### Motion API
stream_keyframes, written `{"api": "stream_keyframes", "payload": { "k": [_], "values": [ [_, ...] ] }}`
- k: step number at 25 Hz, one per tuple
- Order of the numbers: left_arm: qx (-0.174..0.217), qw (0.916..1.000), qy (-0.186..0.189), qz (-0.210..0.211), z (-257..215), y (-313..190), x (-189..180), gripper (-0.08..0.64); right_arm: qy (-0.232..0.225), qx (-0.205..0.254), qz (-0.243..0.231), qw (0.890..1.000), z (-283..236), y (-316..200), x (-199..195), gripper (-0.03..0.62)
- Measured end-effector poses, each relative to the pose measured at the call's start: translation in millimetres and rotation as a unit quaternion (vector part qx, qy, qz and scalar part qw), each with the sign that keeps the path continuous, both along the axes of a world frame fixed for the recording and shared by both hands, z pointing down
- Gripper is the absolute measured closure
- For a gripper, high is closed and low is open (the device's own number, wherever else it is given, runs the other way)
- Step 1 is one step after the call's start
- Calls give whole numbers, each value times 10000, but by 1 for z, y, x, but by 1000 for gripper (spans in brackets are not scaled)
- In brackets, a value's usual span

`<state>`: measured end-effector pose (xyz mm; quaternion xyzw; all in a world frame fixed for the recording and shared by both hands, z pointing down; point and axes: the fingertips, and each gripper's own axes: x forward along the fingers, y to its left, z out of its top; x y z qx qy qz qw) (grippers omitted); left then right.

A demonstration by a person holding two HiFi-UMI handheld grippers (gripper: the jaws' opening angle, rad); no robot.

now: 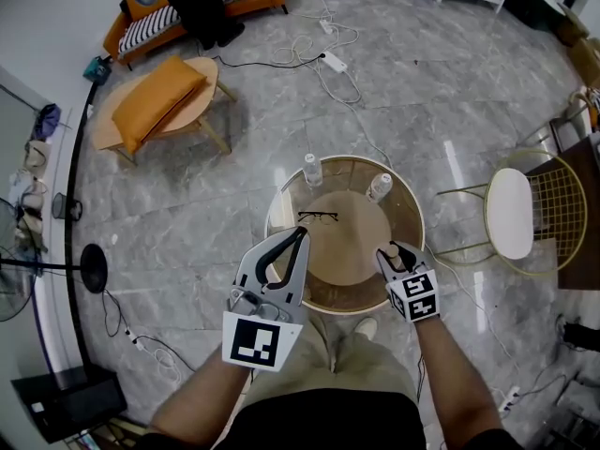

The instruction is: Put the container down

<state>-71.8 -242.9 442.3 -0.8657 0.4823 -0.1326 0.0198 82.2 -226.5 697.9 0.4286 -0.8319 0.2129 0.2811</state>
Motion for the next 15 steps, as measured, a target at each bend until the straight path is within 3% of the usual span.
{"api": "stream_keyframes", "payload": {
  "k": [15],
  "values": [
    [-192, 9993, -206, 242, 34, -12, 10, 545, 5, -161, 68, 9998, 48, -15, 0, 445]
  ]
}}
